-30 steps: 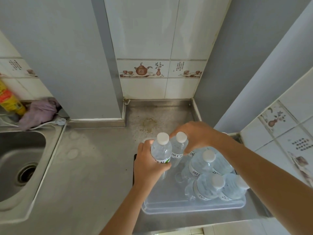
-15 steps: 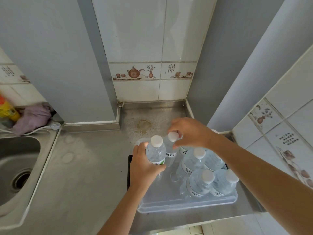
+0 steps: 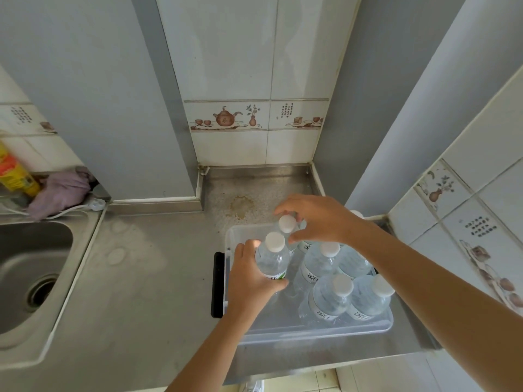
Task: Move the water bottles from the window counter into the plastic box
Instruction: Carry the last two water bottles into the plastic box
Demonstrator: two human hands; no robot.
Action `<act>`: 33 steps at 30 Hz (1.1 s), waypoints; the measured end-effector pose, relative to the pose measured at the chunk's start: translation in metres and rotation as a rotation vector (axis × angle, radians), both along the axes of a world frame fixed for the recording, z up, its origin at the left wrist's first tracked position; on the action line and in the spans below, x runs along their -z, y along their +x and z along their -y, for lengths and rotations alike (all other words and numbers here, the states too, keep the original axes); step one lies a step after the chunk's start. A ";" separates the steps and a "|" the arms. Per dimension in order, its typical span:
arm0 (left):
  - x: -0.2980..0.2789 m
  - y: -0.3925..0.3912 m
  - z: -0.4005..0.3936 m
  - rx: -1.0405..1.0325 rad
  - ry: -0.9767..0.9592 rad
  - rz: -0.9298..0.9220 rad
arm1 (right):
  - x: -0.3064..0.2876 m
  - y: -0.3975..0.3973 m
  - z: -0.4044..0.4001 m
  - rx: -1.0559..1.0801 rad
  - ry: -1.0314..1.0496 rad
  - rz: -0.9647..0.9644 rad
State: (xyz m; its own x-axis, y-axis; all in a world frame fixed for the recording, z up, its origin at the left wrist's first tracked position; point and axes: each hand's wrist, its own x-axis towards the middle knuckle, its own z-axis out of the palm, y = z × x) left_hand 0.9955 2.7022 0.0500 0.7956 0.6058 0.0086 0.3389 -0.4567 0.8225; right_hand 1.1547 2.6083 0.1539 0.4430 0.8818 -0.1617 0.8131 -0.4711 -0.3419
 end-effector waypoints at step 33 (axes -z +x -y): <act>0.026 0.006 0.014 0.128 0.007 -0.136 | 0.006 -0.015 0.026 -0.181 0.115 -0.013</act>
